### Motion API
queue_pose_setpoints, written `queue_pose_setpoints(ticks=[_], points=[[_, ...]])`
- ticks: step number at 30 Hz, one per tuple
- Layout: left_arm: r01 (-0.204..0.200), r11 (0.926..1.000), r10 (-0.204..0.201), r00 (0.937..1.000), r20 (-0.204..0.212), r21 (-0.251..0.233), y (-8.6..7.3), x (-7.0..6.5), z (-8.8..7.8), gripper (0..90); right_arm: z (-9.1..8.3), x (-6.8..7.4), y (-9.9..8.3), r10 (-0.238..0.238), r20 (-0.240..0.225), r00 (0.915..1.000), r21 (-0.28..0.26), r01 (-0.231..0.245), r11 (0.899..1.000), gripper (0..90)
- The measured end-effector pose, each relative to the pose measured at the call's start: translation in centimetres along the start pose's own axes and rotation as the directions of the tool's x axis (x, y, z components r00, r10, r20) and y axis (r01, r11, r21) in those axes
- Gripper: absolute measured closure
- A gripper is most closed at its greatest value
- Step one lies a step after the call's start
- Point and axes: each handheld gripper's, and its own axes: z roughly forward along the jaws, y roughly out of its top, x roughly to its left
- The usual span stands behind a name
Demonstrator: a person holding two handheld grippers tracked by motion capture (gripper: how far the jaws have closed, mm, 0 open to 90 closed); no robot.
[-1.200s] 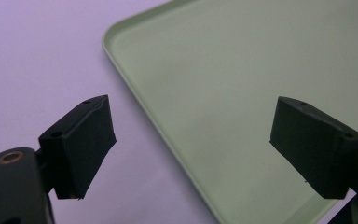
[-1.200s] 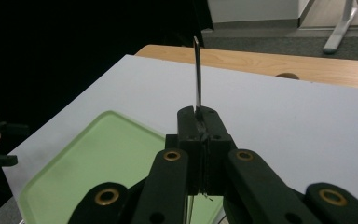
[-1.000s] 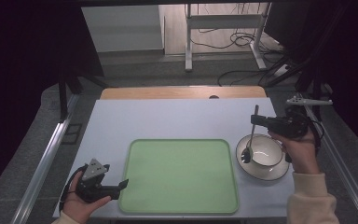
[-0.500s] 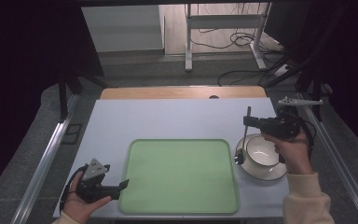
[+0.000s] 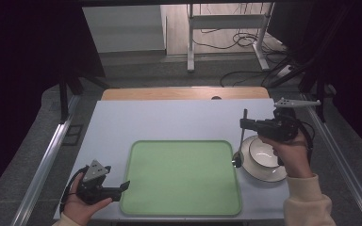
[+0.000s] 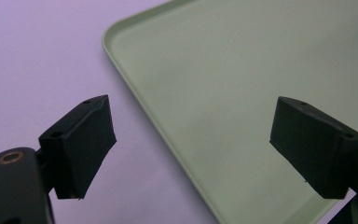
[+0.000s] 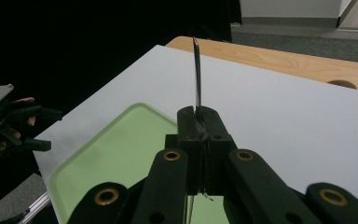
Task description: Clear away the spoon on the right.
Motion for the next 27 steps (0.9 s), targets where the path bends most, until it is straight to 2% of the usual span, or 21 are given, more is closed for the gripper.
queue_pose_setpoints(ticks=[9,11,27], points=[[-0.001,1.0,0.001,1.0,0.0,0.0,0.0,0.0,0.0,13.4,0.6,1.0,0.1,-0.029,-0.009,0.9996,0.02,0.029,0.999,88.4],[-0.003,1.0,0.003,1.0,0.0,0.002,0.0,0.0,0.0,13.4,0.8,1.2,0.1,-0.018,-0.032,0.9993,0.018,0.019,1.0,88.4],[-0.003,1.0,0.003,1.0,-0.002,0.002,0.0,0.0,0.0,13.3,1.8,2.4,-0.3,-0.016,-0.085,0.9963,0.036,0.019,0.999,88.4]])
